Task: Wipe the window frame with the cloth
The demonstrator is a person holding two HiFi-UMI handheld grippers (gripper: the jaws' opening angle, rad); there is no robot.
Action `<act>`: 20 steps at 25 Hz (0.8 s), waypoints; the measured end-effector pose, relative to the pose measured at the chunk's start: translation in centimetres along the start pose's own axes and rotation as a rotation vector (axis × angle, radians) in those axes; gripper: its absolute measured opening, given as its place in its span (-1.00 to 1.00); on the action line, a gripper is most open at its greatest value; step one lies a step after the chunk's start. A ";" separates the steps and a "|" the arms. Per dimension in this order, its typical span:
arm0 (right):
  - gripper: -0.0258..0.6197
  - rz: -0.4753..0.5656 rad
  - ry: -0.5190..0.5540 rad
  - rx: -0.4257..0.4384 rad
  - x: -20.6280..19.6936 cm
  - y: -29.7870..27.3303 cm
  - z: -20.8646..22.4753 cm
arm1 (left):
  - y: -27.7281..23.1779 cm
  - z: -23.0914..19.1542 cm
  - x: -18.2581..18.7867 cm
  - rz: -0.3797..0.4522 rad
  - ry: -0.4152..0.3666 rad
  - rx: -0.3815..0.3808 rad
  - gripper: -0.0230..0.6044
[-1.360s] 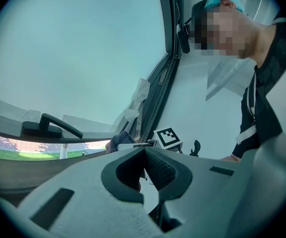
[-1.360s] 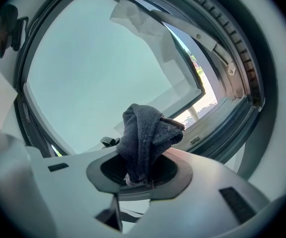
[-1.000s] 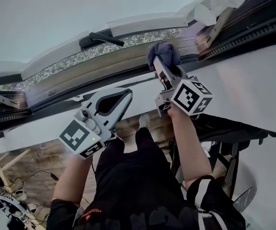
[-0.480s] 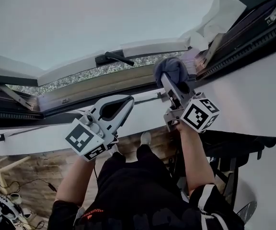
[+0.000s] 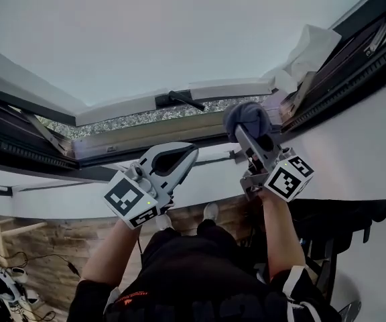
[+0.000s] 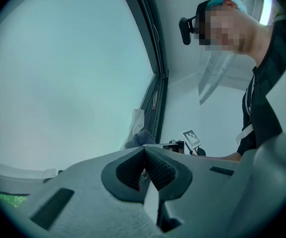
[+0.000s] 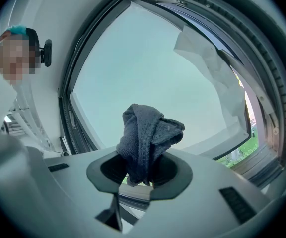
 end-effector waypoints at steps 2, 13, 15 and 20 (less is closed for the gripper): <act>-0.59 -0.005 0.006 0.027 0.0 -0.1 -0.8 | 0.4 0.2 0.1 -0.003 -0.004 -0.001 -0.86; -0.59 -0.030 -0.005 0.121 -1.2 -0.1 -3.4 | 2.4 1.1 -0.7 -0.027 0.002 0.016 -0.86; -0.59 -0.036 -0.004 0.130 -1.4 -0.1 -4.3 | 3.2 1.2 -0.3 -0.024 -0.005 0.023 -0.86; -0.59 -0.053 0.000 0.159 -2.0 -0.6 -6.0 | 4.5 0.8 0.7 -0.008 -0.018 0.054 -0.86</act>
Point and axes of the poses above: the fingertips, and each gripper's own axes: y backward along the fingers, z to its right, x out of its top, the point moved 2 cm from there along y, backward along the fingers, and after that the axes turned 7 degrees about z, right-handed, at the moved point
